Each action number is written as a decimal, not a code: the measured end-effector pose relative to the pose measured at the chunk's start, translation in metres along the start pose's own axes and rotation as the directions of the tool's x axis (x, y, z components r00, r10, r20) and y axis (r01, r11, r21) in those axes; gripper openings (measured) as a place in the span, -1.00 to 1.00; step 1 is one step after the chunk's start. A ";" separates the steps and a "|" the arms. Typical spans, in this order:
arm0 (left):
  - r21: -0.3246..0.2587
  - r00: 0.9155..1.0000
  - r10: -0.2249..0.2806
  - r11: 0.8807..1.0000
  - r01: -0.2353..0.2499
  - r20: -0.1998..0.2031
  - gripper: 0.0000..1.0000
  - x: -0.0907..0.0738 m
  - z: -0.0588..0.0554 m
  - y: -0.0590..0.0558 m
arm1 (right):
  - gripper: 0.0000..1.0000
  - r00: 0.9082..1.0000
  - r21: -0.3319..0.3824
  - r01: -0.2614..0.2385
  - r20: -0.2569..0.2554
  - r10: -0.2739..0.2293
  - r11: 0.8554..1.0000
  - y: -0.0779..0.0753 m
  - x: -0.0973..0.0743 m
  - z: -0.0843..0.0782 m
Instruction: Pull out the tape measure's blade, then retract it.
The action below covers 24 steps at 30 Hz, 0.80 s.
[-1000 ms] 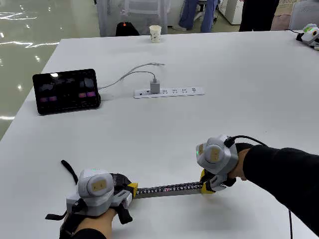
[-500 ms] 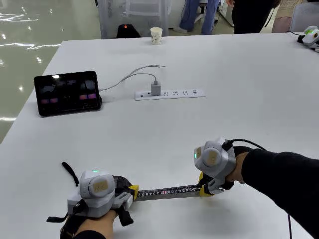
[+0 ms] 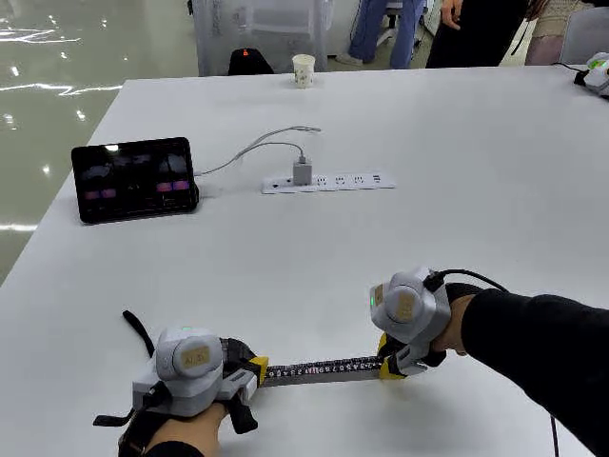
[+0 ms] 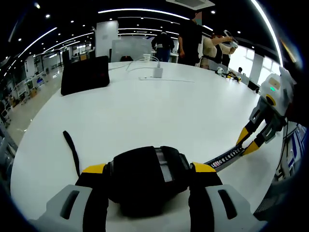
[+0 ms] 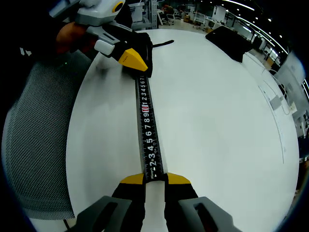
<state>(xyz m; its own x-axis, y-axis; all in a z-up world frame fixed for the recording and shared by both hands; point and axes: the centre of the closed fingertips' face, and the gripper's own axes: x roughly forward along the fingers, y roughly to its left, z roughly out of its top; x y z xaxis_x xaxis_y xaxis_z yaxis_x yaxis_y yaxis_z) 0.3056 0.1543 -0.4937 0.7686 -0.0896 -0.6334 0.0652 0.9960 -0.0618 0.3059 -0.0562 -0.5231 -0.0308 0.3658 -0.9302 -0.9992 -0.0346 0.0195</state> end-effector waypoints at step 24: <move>0.001 1.000 -0.002 1.000 0.002 -0.001 0.26 0.000 0.001 0.001 | -0.77 1.000 -0.041 -0.010 0.017 0.010 0.999 0.001 0.004 0.012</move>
<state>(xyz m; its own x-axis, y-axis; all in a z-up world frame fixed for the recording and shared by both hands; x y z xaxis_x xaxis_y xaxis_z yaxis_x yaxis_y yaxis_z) 0.3063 0.1548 -0.4932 0.7681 -0.0917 -0.6337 0.0676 0.9958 -0.0622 0.3048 -0.0436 -0.5222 -0.0416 0.3815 -0.9234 -0.9970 -0.0762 0.0134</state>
